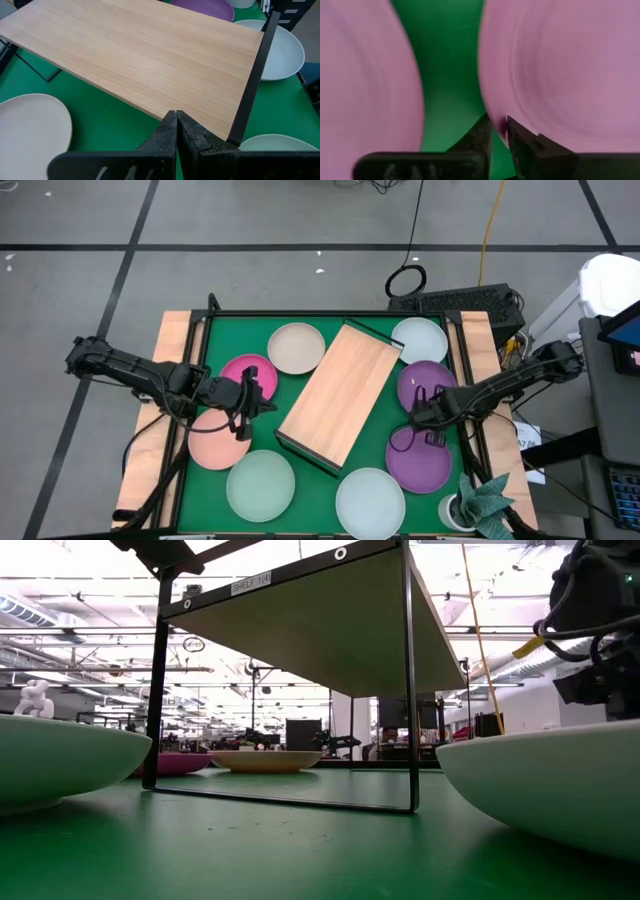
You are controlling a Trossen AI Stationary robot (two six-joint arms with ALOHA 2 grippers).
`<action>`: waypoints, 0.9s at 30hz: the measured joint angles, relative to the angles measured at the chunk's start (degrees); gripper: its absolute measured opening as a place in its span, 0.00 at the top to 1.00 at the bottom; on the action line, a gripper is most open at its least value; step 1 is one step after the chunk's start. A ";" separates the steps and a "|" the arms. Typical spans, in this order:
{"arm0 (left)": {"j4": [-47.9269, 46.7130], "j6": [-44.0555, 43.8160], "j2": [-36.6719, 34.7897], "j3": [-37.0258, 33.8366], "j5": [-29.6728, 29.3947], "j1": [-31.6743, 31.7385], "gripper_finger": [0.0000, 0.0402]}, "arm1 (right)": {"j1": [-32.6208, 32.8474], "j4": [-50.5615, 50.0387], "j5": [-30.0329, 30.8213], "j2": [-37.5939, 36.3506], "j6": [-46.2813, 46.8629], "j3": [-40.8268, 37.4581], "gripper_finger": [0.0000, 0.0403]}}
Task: Place and stack plates onto a shelf
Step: Put the top purple plate on the shelf
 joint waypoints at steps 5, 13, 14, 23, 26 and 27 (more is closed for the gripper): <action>0.00 0.00 0.00 0.00 0.00 0.00 1.00 | 0.02 0.16 2.27 0.76 1.46 0.11 0.97; 0.00 -0.26 0.00 0.00 -0.01 0.01 1.00 | 2.76 -1.23 5.66 0.72 3.59 1.24 1.00; 0.00 -0.28 0.00 0.00 -0.01 0.00 1.00 | 3.25 -1.56 6.11 0.72 3.84 1.85 1.00; 0.00 -0.41 0.00 0.00 -0.01 0.00 1.00 | 6.92 -3.99 9.87 0.70 7.29 7.79 1.00; 0.00 -0.81 0.00 0.00 -0.01 0.00 1.00 | 7.52 -5.83 11.15 0.70 9.73 9.25 1.00; 0.00 -0.81 0.00 0.00 0.01 0.00 1.00 | 7.74 -6.47 11.54 0.70 10.53 9.71 1.00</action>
